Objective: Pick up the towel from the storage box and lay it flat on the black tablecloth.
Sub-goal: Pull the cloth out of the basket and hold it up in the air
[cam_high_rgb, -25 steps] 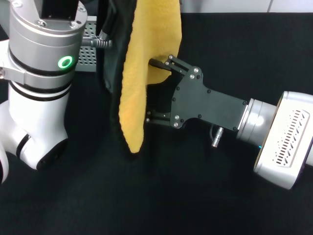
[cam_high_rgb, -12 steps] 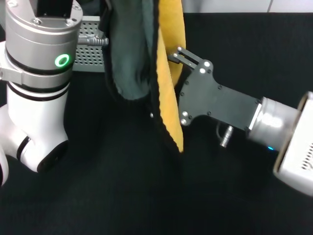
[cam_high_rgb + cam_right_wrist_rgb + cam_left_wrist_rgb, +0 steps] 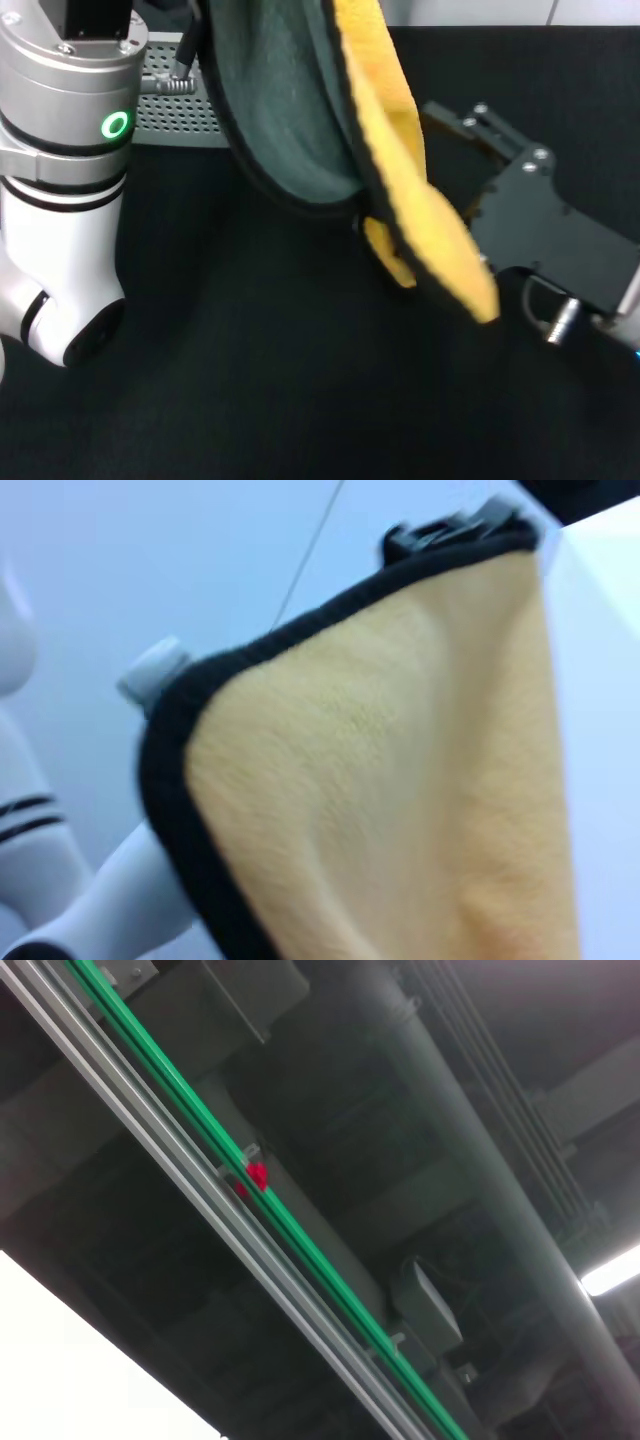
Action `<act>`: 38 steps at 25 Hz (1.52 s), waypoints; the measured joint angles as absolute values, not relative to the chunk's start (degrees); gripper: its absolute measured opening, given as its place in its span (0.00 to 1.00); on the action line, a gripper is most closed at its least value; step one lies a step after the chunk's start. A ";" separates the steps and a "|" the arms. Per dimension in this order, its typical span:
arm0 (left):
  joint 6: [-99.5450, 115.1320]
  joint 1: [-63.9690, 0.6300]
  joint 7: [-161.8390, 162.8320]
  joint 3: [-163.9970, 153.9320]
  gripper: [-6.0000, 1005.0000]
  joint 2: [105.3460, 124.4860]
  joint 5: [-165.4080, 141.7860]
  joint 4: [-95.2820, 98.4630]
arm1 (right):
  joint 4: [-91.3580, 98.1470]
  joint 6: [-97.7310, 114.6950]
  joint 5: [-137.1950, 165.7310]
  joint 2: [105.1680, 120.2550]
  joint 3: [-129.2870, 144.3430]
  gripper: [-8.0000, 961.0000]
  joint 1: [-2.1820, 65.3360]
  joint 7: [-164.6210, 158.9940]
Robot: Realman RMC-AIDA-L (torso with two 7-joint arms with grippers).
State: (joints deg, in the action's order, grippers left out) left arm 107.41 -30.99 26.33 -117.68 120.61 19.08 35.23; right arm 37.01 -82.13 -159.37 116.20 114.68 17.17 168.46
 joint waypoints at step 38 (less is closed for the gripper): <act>107.66 -30.12 25.82 -119.71 0.04 120.70 19.03 34.50 | 25.09 -87.88 -159.03 116.19 107.62 0.53 24.44 150.29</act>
